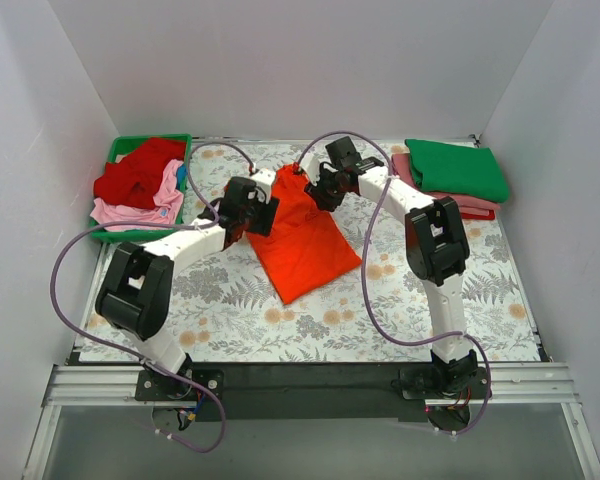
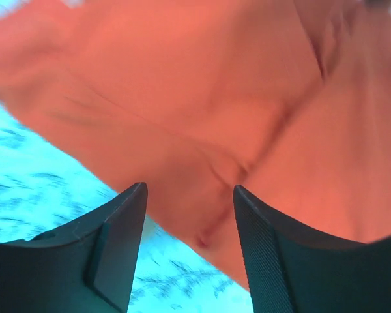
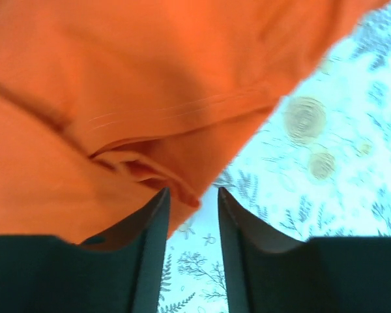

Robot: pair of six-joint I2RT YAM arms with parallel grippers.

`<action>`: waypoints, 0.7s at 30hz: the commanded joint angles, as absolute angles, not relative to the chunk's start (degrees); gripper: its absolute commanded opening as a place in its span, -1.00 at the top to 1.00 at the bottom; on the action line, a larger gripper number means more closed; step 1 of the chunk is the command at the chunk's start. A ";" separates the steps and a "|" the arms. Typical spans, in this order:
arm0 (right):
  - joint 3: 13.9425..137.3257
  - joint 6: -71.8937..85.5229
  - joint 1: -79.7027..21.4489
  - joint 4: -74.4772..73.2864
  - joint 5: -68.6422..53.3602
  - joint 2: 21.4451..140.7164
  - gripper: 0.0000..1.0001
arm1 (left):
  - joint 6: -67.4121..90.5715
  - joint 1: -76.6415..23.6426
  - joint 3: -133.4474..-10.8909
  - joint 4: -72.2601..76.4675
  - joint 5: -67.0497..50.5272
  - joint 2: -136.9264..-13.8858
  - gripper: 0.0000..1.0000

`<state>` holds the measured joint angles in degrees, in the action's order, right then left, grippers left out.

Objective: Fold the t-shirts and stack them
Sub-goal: Fold the tshirt

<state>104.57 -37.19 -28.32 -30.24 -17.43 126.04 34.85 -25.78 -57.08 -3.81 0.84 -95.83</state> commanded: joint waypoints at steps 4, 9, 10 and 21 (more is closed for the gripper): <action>98.72 -33.44 -24.28 -26.69 -26.79 112.98 -0.08 | 32.73 -24.43 -65.40 -12.55 -6.60 -85.20 -0.10; 87.03 -66.74 -19.60 -48.48 -49.13 104.95 -0.20 | 24.36 -27.23 -49.60 -13.45 -26.62 -70.34 -0.36; 81.36 -71.15 -19.51 -50.34 -48.87 103.72 -0.21 | 23.21 -29.07 -46.79 -12.84 -26.80 -68.22 -0.36; 68.47 -80.60 -19.69 -51.68 -47.02 98.00 -0.34 | 21.45 -53.52 -32.96 -3.36 -6.96 -68.09 -0.26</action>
<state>68.01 -78.41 -19.79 -50.52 -43.62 98.63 23.29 -52.53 -32.53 -8.43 -13.85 -65.89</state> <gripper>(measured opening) 0.666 0.637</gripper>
